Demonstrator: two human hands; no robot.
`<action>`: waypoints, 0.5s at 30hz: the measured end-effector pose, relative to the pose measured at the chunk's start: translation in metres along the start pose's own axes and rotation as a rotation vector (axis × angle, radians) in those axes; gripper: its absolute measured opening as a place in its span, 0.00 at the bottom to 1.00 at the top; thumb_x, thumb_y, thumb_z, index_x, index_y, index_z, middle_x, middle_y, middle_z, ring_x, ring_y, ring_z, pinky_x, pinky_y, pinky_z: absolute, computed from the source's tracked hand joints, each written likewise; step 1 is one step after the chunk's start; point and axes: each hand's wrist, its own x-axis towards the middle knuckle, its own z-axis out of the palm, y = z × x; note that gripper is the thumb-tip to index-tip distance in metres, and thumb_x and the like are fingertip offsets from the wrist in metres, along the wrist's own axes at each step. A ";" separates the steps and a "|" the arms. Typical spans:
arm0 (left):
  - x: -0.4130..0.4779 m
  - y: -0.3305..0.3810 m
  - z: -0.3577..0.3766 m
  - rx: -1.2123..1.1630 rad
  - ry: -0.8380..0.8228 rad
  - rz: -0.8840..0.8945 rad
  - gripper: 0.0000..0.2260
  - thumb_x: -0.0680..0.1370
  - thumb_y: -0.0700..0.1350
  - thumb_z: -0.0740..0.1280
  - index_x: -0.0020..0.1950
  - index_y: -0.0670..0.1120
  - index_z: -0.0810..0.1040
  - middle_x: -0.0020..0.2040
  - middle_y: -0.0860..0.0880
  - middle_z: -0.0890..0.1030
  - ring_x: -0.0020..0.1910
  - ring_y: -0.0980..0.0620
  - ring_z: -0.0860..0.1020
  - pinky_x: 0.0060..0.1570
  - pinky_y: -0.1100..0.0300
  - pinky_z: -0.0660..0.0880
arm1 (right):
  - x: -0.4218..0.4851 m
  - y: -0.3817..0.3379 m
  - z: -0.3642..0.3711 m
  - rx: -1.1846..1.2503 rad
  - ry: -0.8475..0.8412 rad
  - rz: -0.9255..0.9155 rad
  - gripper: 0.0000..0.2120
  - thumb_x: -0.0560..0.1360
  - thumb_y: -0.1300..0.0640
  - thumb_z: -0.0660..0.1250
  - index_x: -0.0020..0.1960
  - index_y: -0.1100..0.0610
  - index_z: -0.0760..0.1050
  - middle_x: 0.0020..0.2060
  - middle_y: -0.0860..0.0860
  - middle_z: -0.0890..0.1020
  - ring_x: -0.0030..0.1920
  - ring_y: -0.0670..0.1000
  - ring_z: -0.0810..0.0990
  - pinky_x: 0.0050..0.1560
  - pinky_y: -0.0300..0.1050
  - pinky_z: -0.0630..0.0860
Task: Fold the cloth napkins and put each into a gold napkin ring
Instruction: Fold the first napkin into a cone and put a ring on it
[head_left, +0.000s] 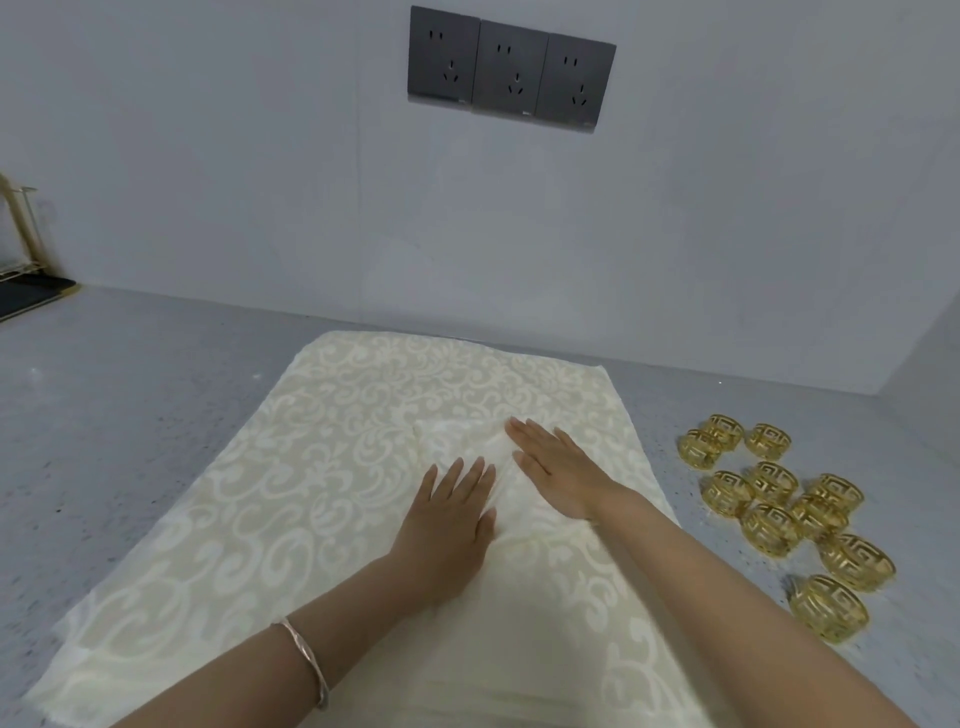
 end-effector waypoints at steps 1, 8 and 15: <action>0.000 0.000 0.001 -0.010 0.013 0.003 0.23 0.84 0.50 0.43 0.78 0.51 0.41 0.79 0.53 0.42 0.77 0.53 0.39 0.73 0.55 0.34 | 0.004 0.003 0.000 0.008 0.004 0.010 0.24 0.83 0.48 0.41 0.78 0.50 0.44 0.77 0.43 0.46 0.75 0.41 0.41 0.74 0.40 0.36; 0.001 -0.002 0.002 -0.049 0.044 0.017 0.22 0.84 0.50 0.44 0.78 0.57 0.42 0.79 0.54 0.45 0.77 0.52 0.41 0.75 0.54 0.36 | -0.010 0.000 -0.021 0.148 0.216 -0.058 0.24 0.82 0.44 0.47 0.77 0.48 0.55 0.76 0.42 0.54 0.75 0.39 0.48 0.74 0.39 0.40; 0.003 -0.003 0.004 -0.066 0.045 0.017 0.22 0.84 0.49 0.44 0.78 0.57 0.43 0.79 0.54 0.45 0.78 0.52 0.42 0.75 0.54 0.37 | -0.080 0.003 -0.032 -0.093 0.108 -0.255 0.23 0.74 0.47 0.65 0.69 0.46 0.70 0.67 0.39 0.71 0.66 0.40 0.67 0.67 0.32 0.56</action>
